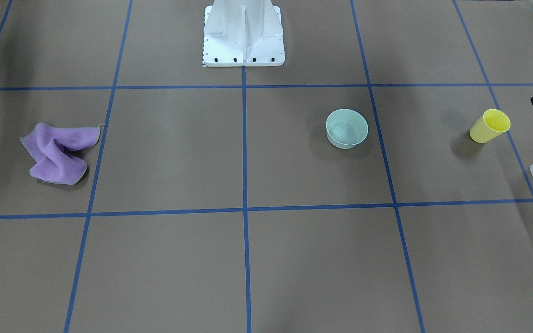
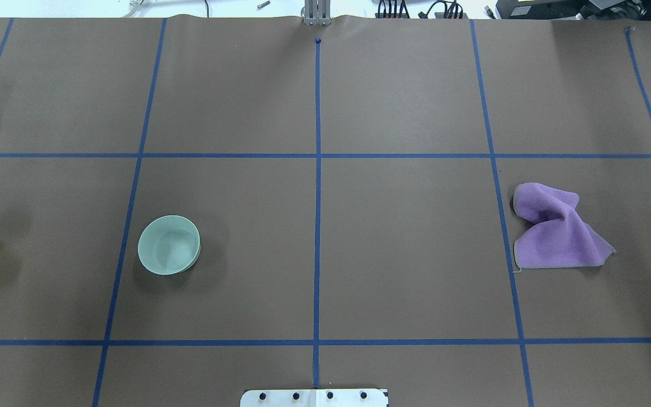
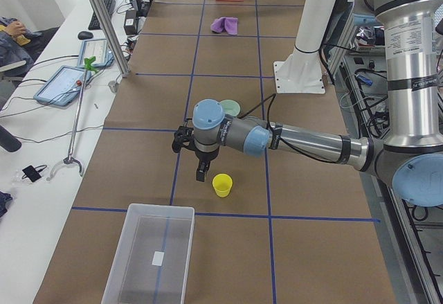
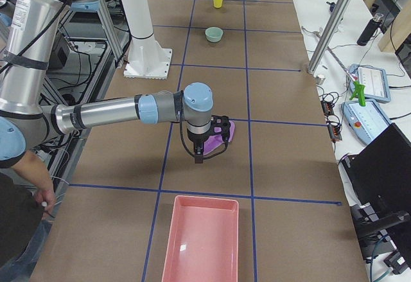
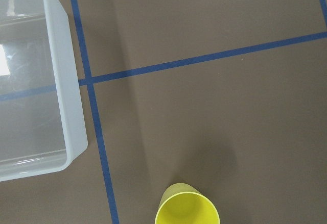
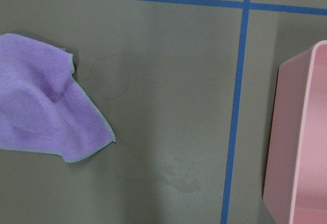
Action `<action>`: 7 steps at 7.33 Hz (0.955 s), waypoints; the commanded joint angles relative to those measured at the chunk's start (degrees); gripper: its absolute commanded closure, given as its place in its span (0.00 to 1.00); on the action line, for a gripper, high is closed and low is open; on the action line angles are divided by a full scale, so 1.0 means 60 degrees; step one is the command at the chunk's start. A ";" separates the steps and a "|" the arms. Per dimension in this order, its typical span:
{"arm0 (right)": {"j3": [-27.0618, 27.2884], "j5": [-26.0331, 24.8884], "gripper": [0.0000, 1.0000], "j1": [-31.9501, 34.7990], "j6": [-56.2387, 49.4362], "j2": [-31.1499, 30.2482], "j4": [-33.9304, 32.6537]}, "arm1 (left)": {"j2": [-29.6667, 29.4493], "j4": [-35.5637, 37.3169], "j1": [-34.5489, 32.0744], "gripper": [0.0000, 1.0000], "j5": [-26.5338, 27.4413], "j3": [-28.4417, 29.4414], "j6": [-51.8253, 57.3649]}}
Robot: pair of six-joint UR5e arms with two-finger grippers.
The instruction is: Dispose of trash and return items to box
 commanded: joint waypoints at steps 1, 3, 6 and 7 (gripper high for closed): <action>0.0001 0.0022 0.00 0.0000 -0.0003 0.0152 0.0003 | -0.0108 0.0004 0.0000 0.02 -0.0001 0.0050 -0.0194; 0.0145 0.0153 0.00 -0.0029 -0.0090 0.0299 0.0032 | -0.0153 0.0048 -0.0318 0.02 -0.0001 0.0257 -0.0326; 0.0046 0.0605 0.00 -0.0030 0.0244 0.0680 0.0003 | 0.1049 -0.0054 -0.1522 0.02 -0.0030 -0.0857 -0.0398; 0.0045 0.0623 0.00 -0.0175 0.0304 0.0694 0.0032 | 0.1005 -0.0040 -0.1508 0.02 -0.0030 -0.0842 -0.0414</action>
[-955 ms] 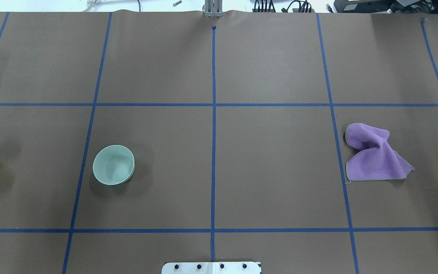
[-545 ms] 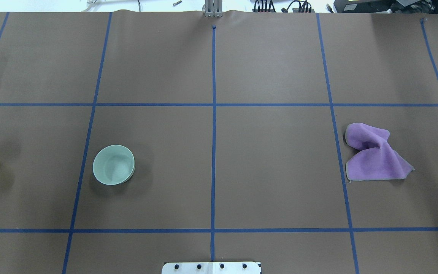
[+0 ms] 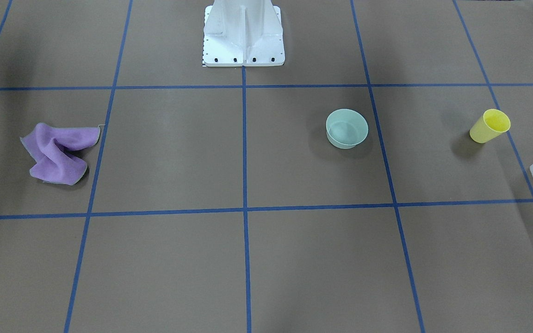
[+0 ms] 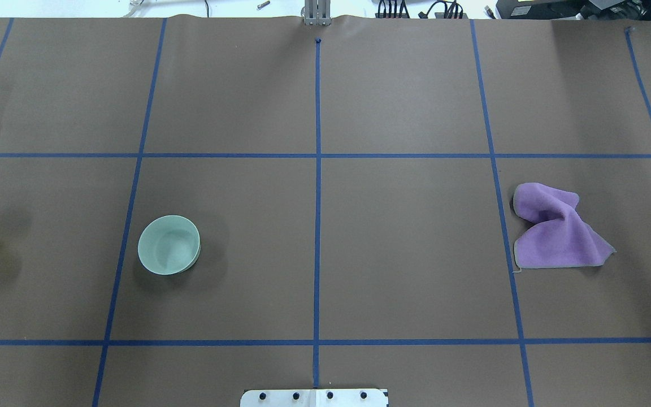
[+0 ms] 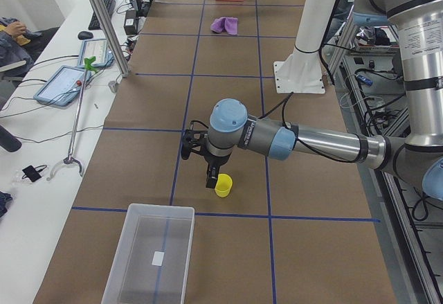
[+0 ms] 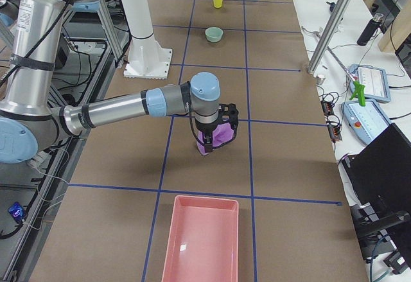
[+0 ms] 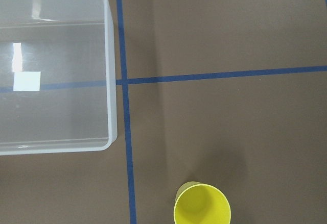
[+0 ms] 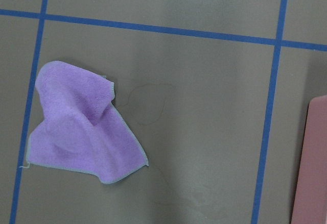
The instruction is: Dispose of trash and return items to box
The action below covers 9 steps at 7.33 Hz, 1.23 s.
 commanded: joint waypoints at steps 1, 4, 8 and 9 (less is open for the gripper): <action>-0.0048 -0.0023 0.00 -0.0618 0.0657 0.0264 0.0035 | 0.0042 0.0009 -0.0083 0.02 0.0003 -0.0049 -0.0044; -0.1372 -0.1034 0.02 -0.2943 0.3635 0.1682 0.1970 | 0.0027 -0.0050 -0.0069 0.02 -0.0026 0.0215 -0.0029; -0.3243 -0.1653 0.06 -0.4651 0.7152 0.2274 0.5851 | -0.0178 -0.0020 0.0034 0.02 -0.0011 0.0316 -0.0161; -0.3285 -0.1564 0.06 -0.4709 0.7152 0.2302 0.5851 | -0.0207 -0.0049 0.0034 0.02 -0.0011 0.0433 -0.0161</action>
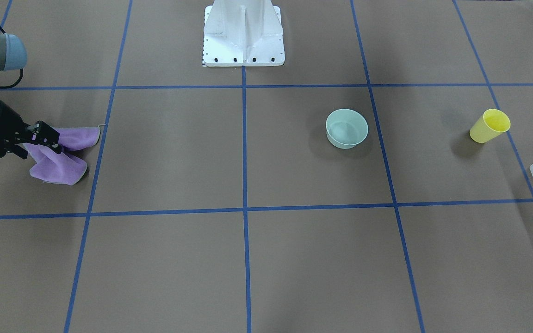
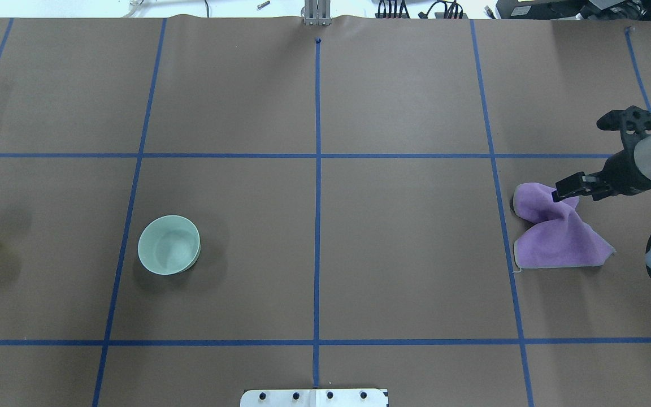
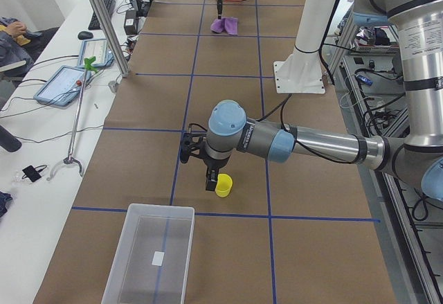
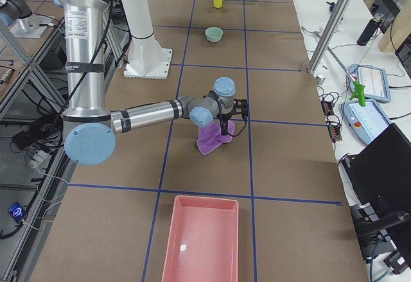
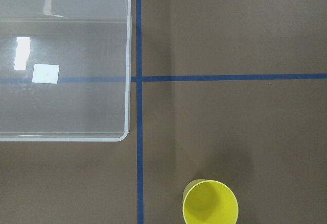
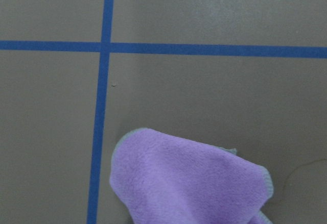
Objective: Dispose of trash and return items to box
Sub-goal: 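Lower the right gripper onto the purple cloth and pinch it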
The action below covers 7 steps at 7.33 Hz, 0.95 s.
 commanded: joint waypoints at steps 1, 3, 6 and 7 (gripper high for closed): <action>-0.0065 0.0192 0.14 -0.0206 0.0106 -0.0081 0.0093 | -0.0065 -0.0021 0.0008 0.02 -0.0015 0.0178 -0.0020; -0.0123 0.0982 0.77 -0.0164 -0.0026 -0.0242 0.0092 | -0.0109 0.0008 0.0008 0.02 -0.0262 0.0266 -0.0020; -0.0050 0.1115 1.00 0.0084 -0.0434 -0.0346 0.0107 | -0.0371 0.0023 0.0008 0.02 -0.0660 0.0383 -0.0267; 0.0037 0.1870 1.00 0.0927 -0.0480 -0.0346 0.0035 | -0.1185 0.0110 0.0457 0.02 -0.0674 0.0326 -0.1647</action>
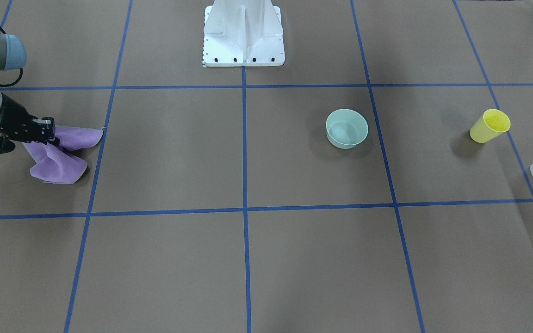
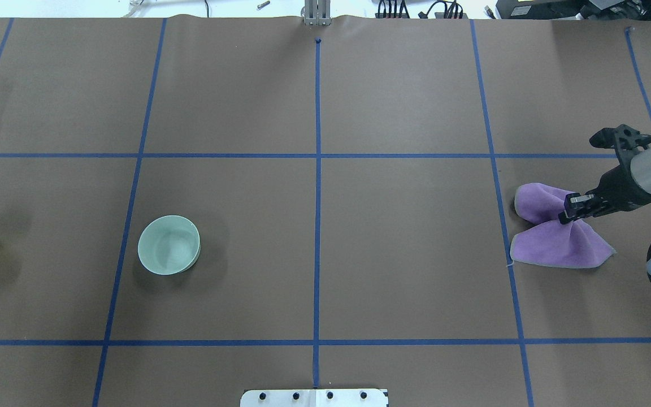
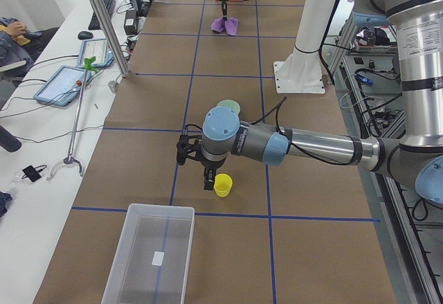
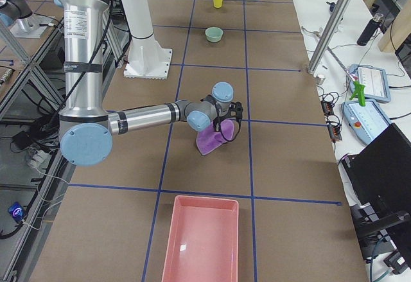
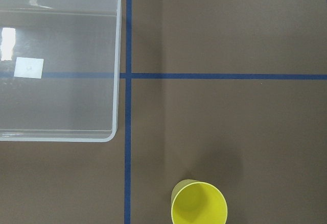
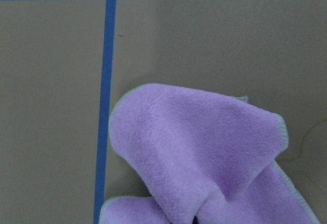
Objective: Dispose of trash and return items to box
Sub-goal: 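Lower the right gripper onto the purple cloth and pinch it, then lift the cloth toward the pink bin while the left arm reaches for the bowl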
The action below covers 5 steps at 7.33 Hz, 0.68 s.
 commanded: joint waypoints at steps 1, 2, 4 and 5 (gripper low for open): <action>0.0108 0.1761 1.00 0.1932 -0.0287 -0.0005 -0.0144 | -0.1492 0.0071 0.1534 0.02 0.0393 -0.0069 -0.2634; 0.0065 0.2149 1.00 0.2988 -0.0767 -0.0078 -0.0377 | -0.2022 0.0115 0.2561 0.02 0.0919 -0.0490 -0.4244; 0.0020 0.2330 1.00 0.5286 -0.4572 -0.0531 -0.2372 | -0.3368 0.0276 0.4132 0.02 0.0969 -0.0845 -0.7191; 0.0020 0.1735 1.00 0.6487 -0.7945 -0.0489 -0.4721 | -0.3911 0.0450 0.5110 0.02 0.1201 -0.0817 -0.8220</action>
